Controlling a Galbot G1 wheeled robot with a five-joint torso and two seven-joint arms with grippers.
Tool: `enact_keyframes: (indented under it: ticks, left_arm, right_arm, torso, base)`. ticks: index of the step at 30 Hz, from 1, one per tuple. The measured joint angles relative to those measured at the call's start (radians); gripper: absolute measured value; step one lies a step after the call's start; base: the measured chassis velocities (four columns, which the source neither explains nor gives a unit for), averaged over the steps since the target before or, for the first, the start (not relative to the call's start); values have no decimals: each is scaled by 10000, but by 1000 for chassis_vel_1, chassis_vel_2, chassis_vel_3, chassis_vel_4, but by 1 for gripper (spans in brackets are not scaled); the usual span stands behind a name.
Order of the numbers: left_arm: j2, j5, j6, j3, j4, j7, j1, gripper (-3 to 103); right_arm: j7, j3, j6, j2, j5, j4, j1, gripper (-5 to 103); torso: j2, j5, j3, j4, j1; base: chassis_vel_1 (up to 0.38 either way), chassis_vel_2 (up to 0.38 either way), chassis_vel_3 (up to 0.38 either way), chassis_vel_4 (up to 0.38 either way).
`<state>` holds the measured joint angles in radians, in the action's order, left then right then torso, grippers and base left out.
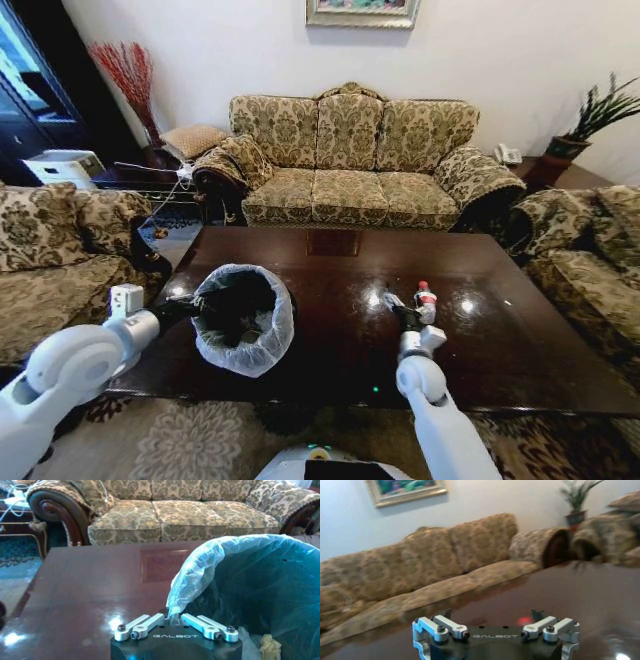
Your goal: Move to the front of the table and place the trash on the table into the trash bin.
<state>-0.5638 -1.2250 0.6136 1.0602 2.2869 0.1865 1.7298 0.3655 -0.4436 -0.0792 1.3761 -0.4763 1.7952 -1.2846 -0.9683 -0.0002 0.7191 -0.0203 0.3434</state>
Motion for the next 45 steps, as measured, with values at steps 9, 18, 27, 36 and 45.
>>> enact_keyframes:
  ticks: [9,18,27,36,45]
  left_arm:
    - [-12,-2,-56,-29,137,-19,49,0]
    - [-20,36,-129,-87,106,17,56,0]
    - [1,31,-145,-92,64,6,32,0]
    - [-17,28,-158,-95,67,16,37,0]
    - [184,69,-163,-25,-79,83,-47,0]
  right_arm:
    - [246,-63,-156,83,-99,-1364,548,100]
    - [-295,24,-41,181,-138,-2575,1068,95]
    - [-386,-23,-15,191,-300,-2978,1091,63]
    - [-398,44,34,241,-360,-3009,1083,37]
    - [-1878,491,-543,242,-696,-1982,678,21]
  torso:
    - [0,4,0,7,-1]
    - [0,-2,1,-4,1]
    - [0,3,0,1,0]
    - [0,1,0,-1,0]
    - [0,3,1,0,1]
  base:
    - [-120,-133,96,109]
    - [26,39,-5,-3]
    - [0,0,0,0]
    - [0,0,0,0]
    - [0,0,0,0]
